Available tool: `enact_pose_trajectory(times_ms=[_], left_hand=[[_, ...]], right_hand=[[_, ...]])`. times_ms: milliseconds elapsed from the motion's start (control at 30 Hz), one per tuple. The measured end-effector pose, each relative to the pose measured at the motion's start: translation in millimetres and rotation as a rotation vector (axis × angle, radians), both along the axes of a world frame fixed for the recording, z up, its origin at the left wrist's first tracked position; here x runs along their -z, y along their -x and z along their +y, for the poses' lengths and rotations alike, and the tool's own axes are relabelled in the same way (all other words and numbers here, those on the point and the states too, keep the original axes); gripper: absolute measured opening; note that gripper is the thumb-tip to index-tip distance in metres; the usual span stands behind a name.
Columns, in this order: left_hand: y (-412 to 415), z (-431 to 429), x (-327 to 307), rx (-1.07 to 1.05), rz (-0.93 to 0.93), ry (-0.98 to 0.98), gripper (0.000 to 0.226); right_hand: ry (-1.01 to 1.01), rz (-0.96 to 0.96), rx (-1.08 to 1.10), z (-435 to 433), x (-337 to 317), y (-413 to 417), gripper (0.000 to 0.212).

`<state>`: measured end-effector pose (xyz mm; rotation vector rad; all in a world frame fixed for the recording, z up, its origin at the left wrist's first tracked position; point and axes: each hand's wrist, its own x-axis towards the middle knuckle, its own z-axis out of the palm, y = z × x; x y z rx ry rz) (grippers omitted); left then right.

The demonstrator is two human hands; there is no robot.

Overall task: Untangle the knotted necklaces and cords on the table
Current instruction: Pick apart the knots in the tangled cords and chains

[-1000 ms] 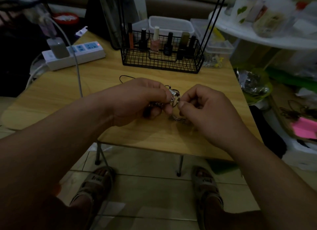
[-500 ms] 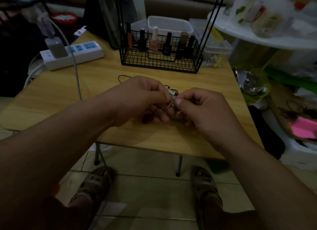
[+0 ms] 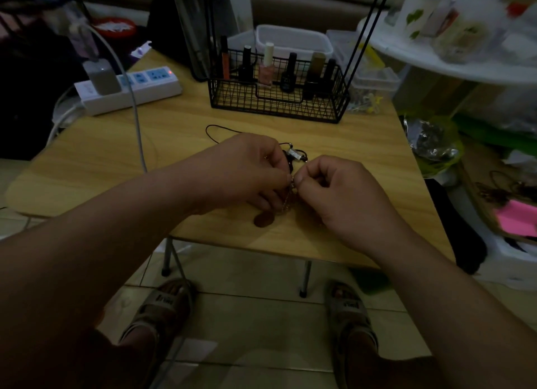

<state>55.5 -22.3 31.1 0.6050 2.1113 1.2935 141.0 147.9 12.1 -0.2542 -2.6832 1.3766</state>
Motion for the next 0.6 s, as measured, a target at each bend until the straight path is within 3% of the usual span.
enact_pose_trajectory(times_ms=[600], left_hand=[[0.7, -0.6, 2.9, 0.013, 0.007, -0.029, 0.005]], right_hand=[[0.063, -0.035, 0.020, -3.7, -5.0, 1.0, 0.012]])
